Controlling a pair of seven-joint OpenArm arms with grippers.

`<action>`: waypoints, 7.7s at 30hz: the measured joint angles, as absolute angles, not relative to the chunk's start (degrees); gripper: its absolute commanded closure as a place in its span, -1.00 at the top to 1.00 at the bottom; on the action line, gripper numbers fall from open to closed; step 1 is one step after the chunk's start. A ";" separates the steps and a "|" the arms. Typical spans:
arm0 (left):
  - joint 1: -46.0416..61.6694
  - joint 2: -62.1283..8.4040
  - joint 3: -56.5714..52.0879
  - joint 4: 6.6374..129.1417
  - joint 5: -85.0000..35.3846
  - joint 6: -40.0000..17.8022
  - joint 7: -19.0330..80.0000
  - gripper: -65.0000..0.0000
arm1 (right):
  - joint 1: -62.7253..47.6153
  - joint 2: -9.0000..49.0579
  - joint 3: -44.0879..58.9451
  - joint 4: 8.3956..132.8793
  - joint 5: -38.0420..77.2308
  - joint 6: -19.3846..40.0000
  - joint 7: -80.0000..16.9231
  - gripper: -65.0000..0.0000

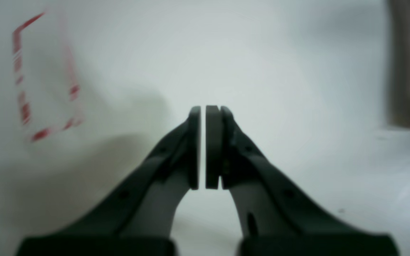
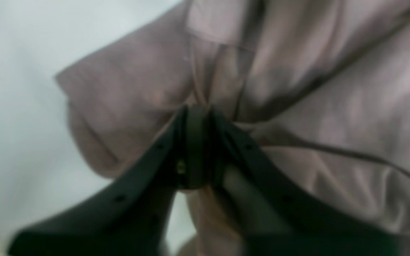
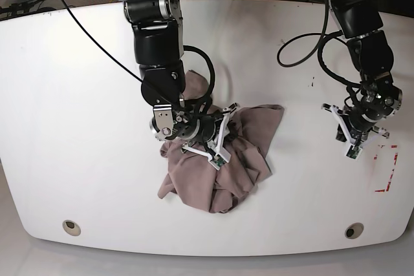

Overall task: Fold the T-shirt properly
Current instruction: 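Push into the crumpled shirt with the right gripper and lift away, then lower both grippers onto the crumpled shirt's edges and grasp them, then lift the shirt with both grippers and pull it toward the table edge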

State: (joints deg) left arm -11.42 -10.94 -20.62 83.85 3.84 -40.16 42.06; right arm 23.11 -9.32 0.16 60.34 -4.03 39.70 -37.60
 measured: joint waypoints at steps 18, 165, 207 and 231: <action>-9.56 -8.69 -10.28 85.10 -2.59 -40.03 42.41 -0.35 | 21.02 1.61 6.87 76.75 17.34 39.20 -47.66 0.54; -9.15 -9.63 -8.03 79.00 -14.59 -25.23 39.40 -1.00 | 19.20 9.04 19.79 73.58 28.97 39.70 -52.14 -1.00; -20.34 -25.28 -20.95 94.98 -15.57 -24.43 47.59 -1.00 | 46.15 26.26 17.04 66.13 36.93 40.01 -60.75 -1.00; 6.02 -23.18 -34.35 93.21 -14.98 -34.65 46.92 -1.00 | 2.92 22.87 30.09 78.56 45.43 39.88 -60.29 -1.00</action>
